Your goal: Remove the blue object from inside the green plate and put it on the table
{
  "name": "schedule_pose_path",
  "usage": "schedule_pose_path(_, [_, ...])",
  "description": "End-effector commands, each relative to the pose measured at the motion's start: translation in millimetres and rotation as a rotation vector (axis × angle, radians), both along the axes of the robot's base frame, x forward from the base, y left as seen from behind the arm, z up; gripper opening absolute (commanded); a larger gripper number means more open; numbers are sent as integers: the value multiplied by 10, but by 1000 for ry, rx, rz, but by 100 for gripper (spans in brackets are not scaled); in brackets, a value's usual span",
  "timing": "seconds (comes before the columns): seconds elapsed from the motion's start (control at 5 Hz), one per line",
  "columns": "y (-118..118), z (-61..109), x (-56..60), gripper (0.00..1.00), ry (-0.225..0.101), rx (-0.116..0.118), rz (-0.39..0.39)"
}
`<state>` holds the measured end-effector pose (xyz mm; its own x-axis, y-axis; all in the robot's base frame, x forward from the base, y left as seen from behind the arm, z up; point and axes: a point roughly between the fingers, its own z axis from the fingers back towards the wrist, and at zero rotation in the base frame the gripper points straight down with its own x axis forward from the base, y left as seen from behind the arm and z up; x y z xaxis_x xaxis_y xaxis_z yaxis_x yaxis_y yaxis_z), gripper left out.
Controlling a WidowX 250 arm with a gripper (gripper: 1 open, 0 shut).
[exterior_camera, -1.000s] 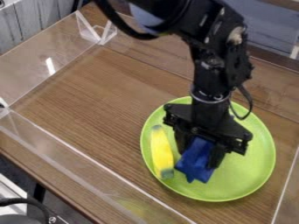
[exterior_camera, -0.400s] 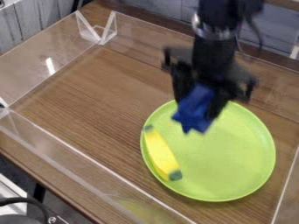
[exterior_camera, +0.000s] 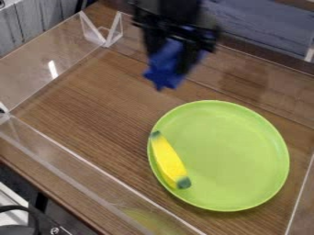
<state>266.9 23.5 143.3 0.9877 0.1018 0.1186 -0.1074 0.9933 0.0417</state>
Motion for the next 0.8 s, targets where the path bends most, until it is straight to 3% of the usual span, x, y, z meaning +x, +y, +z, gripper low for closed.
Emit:
schedule_pose_path(0.0, [164,102,33,0,-73,13,-17])
schedule_pose_path(0.6, [199,-337,151,0,-94,26,-28])
